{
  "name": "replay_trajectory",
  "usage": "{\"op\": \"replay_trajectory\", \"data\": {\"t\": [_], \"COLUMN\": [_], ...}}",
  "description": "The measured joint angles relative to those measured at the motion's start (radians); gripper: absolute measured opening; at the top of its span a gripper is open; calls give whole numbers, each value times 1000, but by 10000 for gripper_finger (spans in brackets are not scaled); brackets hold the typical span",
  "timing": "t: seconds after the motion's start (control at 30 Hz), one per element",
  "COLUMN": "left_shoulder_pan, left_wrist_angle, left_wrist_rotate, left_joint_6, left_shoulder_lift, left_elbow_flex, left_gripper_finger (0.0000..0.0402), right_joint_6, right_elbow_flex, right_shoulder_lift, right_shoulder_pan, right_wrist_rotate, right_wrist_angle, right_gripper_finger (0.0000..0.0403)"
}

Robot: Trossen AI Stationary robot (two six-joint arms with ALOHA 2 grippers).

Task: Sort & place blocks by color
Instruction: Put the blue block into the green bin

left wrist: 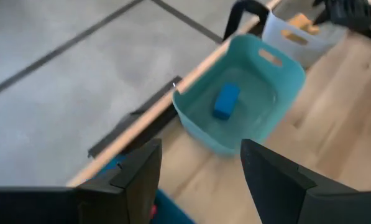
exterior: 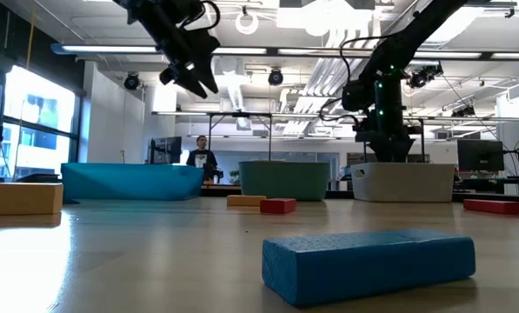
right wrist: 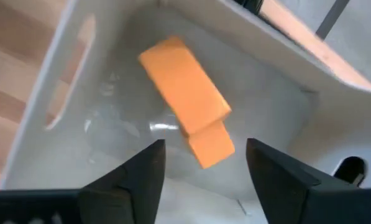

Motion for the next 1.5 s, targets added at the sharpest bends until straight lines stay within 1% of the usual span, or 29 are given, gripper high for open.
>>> {"op": "replay_trajectory", "data": {"t": [0.1, 0.23, 0.3, 0.5, 0.63, 0.8, 0.97, 1.13, 1.5], "left_shoulder_pan": [0, -8, -16, -48, -57, -77, -101, -137, -210], "left_wrist_angle": [-90, -210, -260, -352, -442, -536, -588, -589, -605], "left_wrist_rotate": [4, 3, 4, 4, 6, 4, 24, 59, 56], "left_joint_6": [-43, -112, -121, -127, -166, -170, -229, -332, -454], "left_shoulder_lift": [-17, -25, -25, -25, -25, -24, -23, -23, -23], "left_elbow_flex": [0, 0, 0, 0, 0, -19, -69, -107, -236], "left_gripper_finger": [209, 209, 209, 209, 209, 216, 235, 243, 239], "right_joint_6": [20, 43, 50, 101, 102, 99, 78, 46, -8], "right_elbow_flex": [56, 150, 197, 306, 348, 365, 365, 365, 365], "right_shoulder_lift": [0, 0, 0, 0, 0, 0, 0, 0, 0], "right_shoulder_pan": [0, 2, 2, 2, 10, 37, 70, 101, 164], "right_wrist_rotate": [0, 0, -8, -70, -112, -112, -112, -112, -112], "right_wrist_angle": [-35, -106, -141, -198, -215, -213, -213, -218, -257], "right_gripper_finger": [221, 221, 220, 220, 220, 220, 220, 220, 220]}}
